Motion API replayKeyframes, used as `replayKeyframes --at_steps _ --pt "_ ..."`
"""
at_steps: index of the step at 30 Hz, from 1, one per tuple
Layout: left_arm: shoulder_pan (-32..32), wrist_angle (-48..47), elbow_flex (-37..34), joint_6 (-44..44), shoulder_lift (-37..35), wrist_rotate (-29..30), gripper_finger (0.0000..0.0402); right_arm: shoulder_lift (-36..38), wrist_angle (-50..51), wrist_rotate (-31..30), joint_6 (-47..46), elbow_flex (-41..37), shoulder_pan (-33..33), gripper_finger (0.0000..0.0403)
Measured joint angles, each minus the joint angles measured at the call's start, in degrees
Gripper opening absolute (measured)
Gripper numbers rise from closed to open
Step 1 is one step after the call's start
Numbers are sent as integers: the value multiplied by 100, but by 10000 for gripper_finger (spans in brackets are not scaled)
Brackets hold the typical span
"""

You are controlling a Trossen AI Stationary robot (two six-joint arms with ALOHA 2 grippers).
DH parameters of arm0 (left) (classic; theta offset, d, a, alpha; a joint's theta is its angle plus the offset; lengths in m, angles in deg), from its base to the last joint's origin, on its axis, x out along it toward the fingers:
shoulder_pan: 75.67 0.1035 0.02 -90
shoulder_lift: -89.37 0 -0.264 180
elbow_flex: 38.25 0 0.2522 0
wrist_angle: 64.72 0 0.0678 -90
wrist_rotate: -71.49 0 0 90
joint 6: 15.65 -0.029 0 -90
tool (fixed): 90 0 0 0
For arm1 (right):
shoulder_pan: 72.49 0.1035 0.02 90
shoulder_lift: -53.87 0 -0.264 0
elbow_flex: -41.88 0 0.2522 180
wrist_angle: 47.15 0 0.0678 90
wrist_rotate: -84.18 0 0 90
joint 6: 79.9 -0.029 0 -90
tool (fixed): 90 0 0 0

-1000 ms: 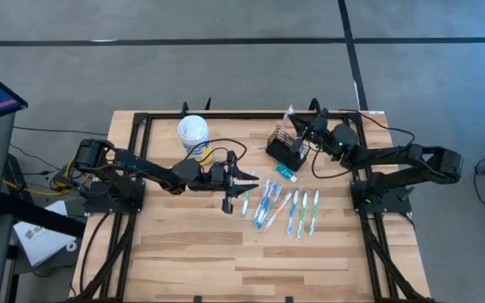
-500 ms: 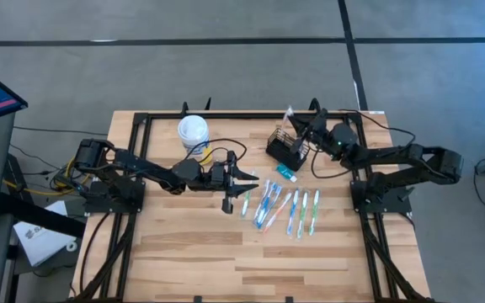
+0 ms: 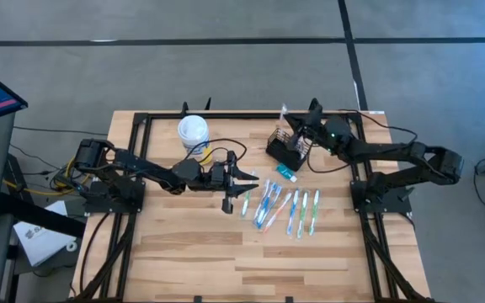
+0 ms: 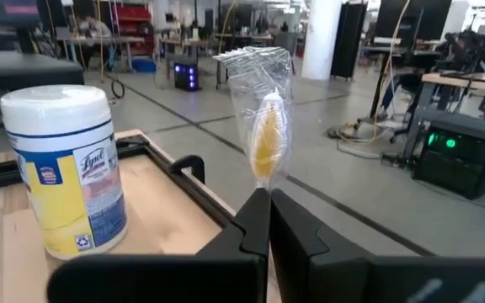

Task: Pick & Place toothbrushing station
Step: Put the left orange toothbrush into the black wire organizer

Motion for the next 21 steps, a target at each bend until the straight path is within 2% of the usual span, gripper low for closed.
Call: replayKeyframes --at_steps 10,21 --pt "0 -48 2 2 0 0 82 13 1066 2 79 474 1 0" --pt "0 -141 2 -2 0 -2 82 15 1104 166 -9 498 -186 0"
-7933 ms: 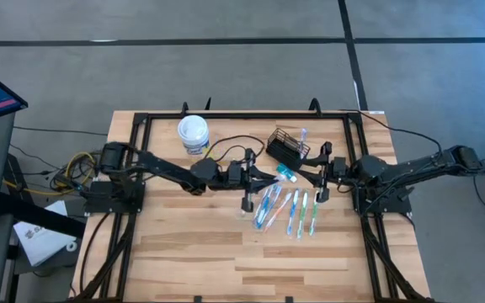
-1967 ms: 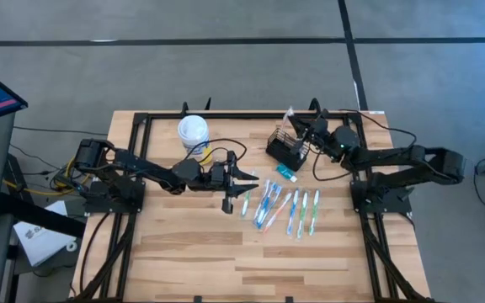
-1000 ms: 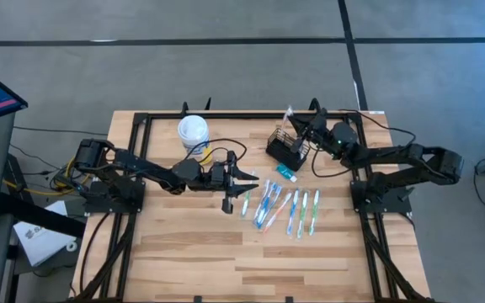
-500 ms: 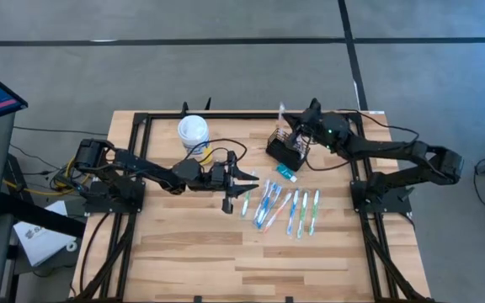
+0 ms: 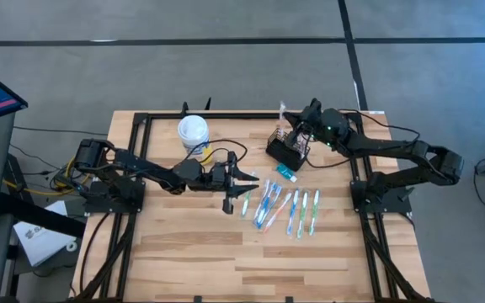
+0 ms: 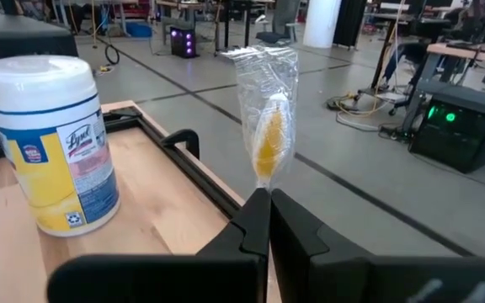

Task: Pick & Place toothbrushing station
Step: Put the left orange toothbrush into the black wire organizer

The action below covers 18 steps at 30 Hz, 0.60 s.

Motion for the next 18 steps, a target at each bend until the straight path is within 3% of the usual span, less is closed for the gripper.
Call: replayKeyframes --at_steps 10,18 --pt "0 -36 0 -4 0 0 82 0 19 284 -17 25 -118 0" --pt "0 -54 0 -7 0 1 82 0 1214 284 57 666 -116 0"
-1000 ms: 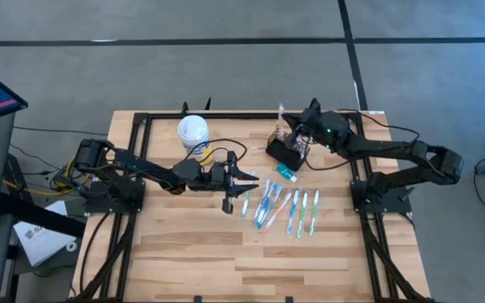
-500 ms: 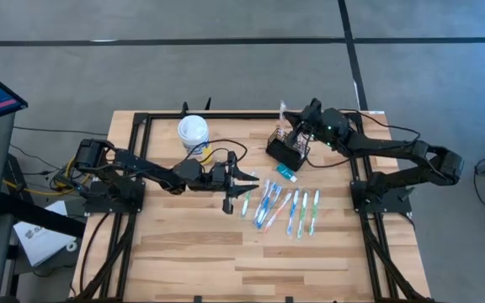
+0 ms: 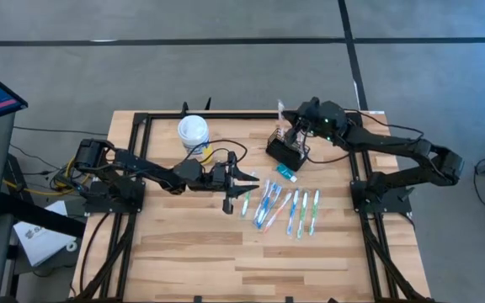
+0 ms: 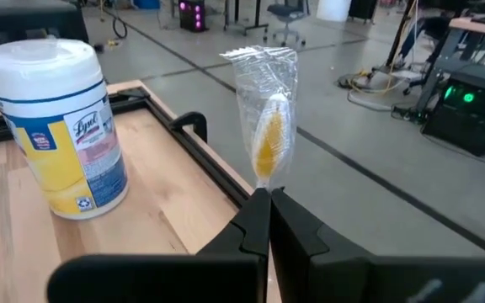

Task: Pick & Place toothbrushing station
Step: Put the left orange toothbrush into the black wire organizer

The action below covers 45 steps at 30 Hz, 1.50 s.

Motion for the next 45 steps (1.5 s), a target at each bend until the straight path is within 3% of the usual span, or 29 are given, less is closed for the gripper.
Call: replayKeyframes --at_steps 20,45 --pt "0 -58 0 2 0 -1 82 0 2676 47 229 1201 -192 0" --pt "2 -56 0 2 0 2 82 -59 3068 441 280 1232 -340 0"
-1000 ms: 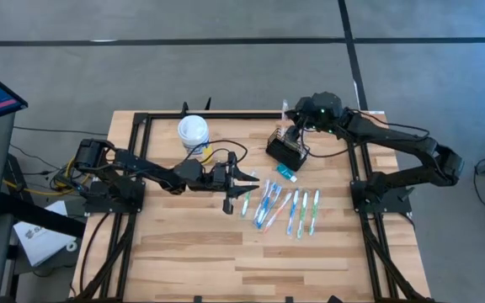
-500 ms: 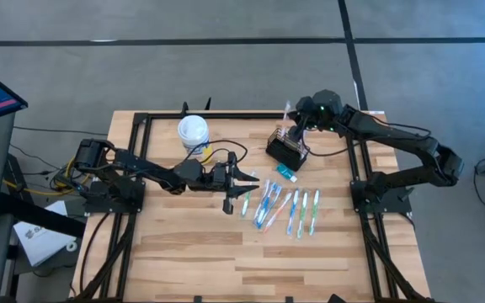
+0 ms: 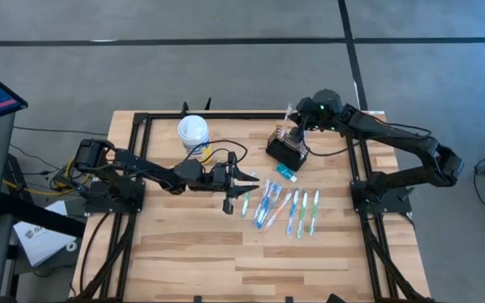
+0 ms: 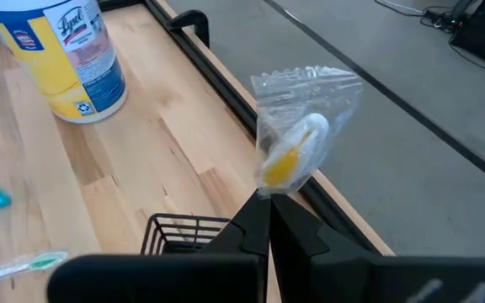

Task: Pick & Place toothbrushing station
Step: Put the left orange toothbrush into the black wire organizer

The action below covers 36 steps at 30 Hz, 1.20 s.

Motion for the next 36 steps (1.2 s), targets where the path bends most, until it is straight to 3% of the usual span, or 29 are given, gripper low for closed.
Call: replayKeyframes --at_steps 10,31,36 --pt "-1 -6 0 9 0 -1 82 -521 4 9 5 -1 -36 0" --pt "-1 -7 0 -1 0 -1 82 -503 299 158 64 170 -53 0" --pt "-2 -8 0 0 0 0 82 -499 419 182 101 288 -13 18"
